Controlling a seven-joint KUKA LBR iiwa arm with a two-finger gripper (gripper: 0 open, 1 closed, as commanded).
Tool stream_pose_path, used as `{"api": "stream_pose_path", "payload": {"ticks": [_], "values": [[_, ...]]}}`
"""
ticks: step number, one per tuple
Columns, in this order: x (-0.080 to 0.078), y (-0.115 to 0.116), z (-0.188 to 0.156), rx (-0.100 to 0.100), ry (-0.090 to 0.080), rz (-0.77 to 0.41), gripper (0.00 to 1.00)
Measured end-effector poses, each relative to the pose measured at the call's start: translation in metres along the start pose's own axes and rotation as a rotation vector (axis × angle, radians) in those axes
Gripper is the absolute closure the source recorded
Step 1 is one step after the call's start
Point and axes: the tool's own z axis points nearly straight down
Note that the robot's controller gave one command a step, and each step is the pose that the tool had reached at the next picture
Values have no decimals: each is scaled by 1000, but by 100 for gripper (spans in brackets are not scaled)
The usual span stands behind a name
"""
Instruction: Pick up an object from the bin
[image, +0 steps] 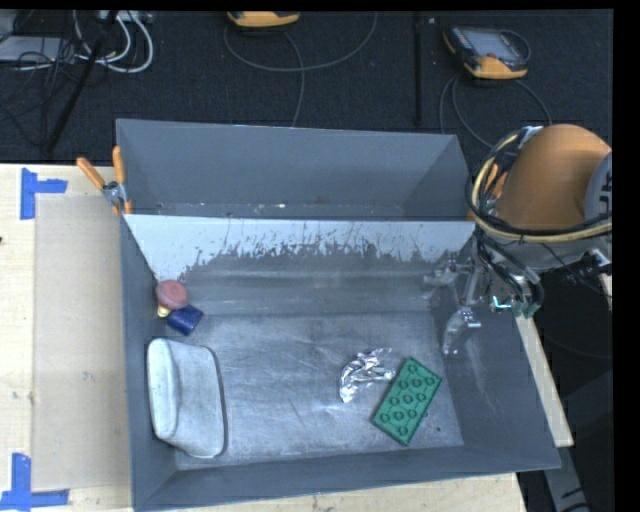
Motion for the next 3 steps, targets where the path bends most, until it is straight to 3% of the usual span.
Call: {"api": "stream_pose_path", "payload": {"ticks": [1,2,3], "values": [[30,-3,93,1,-14,-65,0],[88,28,90,7,-27,-188,0],[88,29,90,7,-20,-193,100]]}}
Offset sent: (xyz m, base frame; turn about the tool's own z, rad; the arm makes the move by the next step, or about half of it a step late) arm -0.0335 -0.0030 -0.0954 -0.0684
